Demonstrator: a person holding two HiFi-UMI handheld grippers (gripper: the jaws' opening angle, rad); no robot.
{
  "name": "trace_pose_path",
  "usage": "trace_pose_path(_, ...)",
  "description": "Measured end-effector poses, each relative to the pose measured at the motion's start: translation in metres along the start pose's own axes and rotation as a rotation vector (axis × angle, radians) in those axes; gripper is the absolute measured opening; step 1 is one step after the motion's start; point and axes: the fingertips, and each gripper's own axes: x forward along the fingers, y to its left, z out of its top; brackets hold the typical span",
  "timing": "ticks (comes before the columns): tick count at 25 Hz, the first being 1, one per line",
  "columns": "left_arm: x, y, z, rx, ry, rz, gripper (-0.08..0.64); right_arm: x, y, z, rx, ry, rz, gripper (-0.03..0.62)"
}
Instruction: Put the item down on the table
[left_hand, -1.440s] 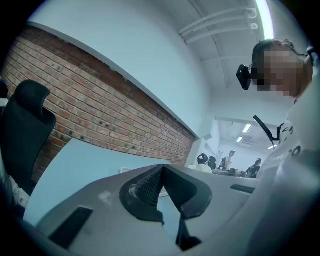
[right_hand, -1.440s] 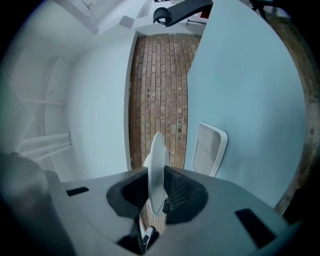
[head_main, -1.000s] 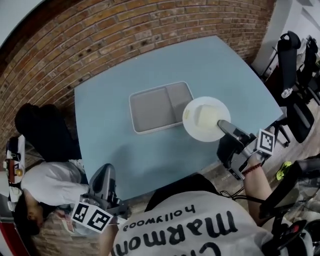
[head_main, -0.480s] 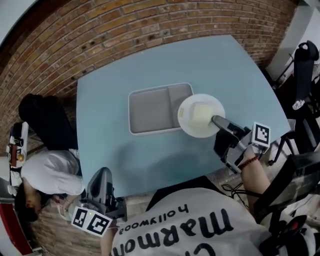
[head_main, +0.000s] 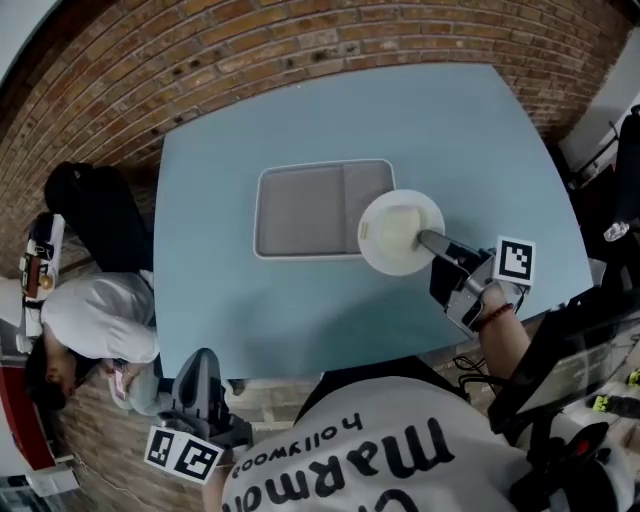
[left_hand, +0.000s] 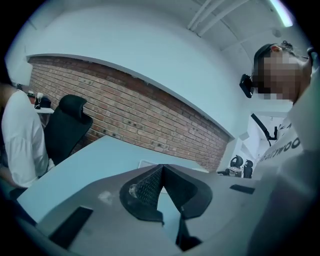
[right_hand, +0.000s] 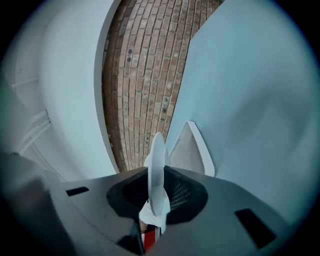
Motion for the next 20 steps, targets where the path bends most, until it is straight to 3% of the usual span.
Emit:
trace_pose_path(8,-0.006,-0.011,-0.017,-0.019,0.008,0.083,0.008,0.018,-0.03,0.006,-0.055,0.117,-0.088,0.063)
trace_pose_path(20,-0.011,-0.02,-0.033,-0.02,0.006,0.142,0.007,0.038,-0.059,0.006,-0.06,0.205,-0.129,0.063)
